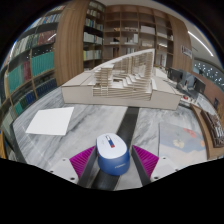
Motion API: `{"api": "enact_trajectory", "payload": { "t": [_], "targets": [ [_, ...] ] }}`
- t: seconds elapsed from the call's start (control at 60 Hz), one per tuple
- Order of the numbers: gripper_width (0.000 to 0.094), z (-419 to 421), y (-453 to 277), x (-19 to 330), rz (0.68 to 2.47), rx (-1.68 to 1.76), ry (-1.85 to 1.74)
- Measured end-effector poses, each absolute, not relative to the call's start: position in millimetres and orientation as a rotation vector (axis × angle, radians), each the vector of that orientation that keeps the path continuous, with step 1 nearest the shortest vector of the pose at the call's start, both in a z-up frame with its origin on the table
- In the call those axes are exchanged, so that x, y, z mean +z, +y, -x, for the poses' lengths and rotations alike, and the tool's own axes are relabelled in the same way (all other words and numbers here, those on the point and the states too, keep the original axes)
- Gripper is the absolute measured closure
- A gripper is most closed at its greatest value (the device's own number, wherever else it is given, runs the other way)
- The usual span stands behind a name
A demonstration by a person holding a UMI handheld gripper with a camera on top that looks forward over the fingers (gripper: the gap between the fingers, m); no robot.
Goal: Arrange mouse
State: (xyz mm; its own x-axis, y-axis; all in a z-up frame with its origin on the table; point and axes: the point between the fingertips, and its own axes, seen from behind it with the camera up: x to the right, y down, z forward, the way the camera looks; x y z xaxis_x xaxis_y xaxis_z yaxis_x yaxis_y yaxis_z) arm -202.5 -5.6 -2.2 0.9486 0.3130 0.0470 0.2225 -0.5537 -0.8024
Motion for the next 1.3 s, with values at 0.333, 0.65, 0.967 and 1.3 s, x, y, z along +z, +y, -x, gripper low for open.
{"api": "enact_trajectory", "payload": {
  "t": [0.333,0.65,0.967,1.3],
  "targets": [
    [0.0374,217,40,-16,2.196,0.156,-0.284],
    [0.0488,224,41,-3,2.189,0.193,-0.301],
    [0.0491,45,50,161,1.87,-0.018,0.078],
    [0.0476,-31,61,-6,2.183,-0.129,0.121]
  ]
}}
